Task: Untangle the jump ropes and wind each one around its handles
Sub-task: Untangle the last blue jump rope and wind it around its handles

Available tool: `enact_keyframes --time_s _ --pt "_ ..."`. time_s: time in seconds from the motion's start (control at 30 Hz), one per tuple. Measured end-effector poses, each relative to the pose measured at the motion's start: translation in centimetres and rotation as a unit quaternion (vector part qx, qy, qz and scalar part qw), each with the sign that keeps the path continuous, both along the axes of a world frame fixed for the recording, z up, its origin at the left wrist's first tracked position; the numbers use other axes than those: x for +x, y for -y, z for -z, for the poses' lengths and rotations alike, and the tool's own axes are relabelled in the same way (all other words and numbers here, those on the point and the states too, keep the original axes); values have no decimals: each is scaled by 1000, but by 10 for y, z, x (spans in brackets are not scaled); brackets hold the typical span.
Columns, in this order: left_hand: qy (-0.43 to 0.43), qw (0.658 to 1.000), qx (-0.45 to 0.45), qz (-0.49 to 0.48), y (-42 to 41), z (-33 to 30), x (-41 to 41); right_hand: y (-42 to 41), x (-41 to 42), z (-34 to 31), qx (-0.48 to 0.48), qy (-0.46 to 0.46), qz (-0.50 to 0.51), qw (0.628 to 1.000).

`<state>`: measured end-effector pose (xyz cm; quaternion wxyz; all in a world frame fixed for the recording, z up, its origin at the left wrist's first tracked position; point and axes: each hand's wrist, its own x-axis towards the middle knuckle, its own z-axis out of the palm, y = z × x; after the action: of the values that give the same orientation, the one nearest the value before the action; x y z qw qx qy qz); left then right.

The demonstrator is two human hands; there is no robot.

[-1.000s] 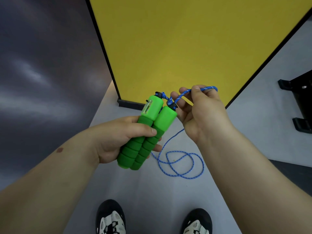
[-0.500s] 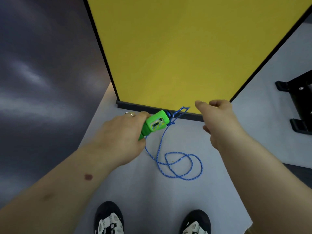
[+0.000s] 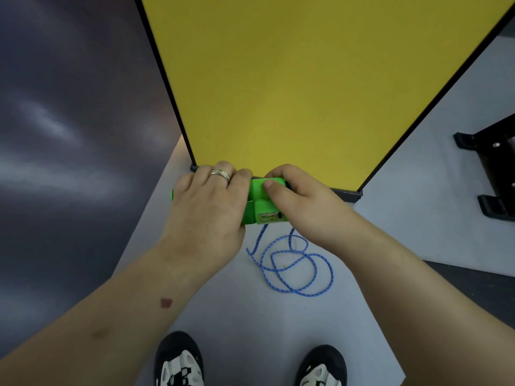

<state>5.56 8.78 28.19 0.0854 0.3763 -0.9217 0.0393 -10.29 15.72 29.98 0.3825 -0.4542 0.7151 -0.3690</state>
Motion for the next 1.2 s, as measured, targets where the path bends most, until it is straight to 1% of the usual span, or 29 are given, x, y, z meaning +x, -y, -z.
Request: enact_keyframes --time_s 0.07,0.13,0.3,0.33,0.4,0.47,0.53,0.6,0.7,0.77,0.87,1.03,1.07,1.1,1.13,1.2 --pt "-15 1000 11 -11 1 -2 0 -4 2 2 -41 -1 -10 999" --pt "-27 999 19 -20 4 -4 1 -8 3 0 -65 19 -21 998" --pt "-24 999 7 -28 3 -6 4 -14 9 -2 -68 97 3 993" --pt "-20 999 6 -29 2 -6 4 -14 12 -1 -63 94 8 994" --pt "-9 999 5 -30 1 -6 4 -12 18 3 -54 42 9 998" --pt "-7 999 14 -28 -1 -7 3 -12 20 8 -63 -19 12 998" --pt "-7 1000 19 -20 -1 -6 2 -13 20 10 -85 -48 26 995" --pt "-11 1000 16 -10 -1 -7 2 -13 20 10 -104 -29 44 993" --pt "-20 1000 16 -8 -1 -9 1 -12 24 10 -117 31 91 988" --pt "-26 1000 11 -8 -2 -10 1 -12 27 9 -130 18 102 986" --pt "-40 999 -11 -4 -1 -11 4 -12 27 7 -151 -2 87 985" --pt "-19 1000 2 -11 -1 -11 5 -12 27 8 -121 21 80 989" --pt "-17 1000 1 -11 -1 -12 6 -11 26 9 -115 45 80 989" --pt "-16 1000 -1 -13 -1 -12 7 -10 23 11 -106 94 78 987" --pt "-18 1000 -3 -16 1 -14 8 -8 18 13 -96 168 69 979" --pt "-25 999 -8 -25 3 -17 10 -7 1 21 -57 329 32 942"
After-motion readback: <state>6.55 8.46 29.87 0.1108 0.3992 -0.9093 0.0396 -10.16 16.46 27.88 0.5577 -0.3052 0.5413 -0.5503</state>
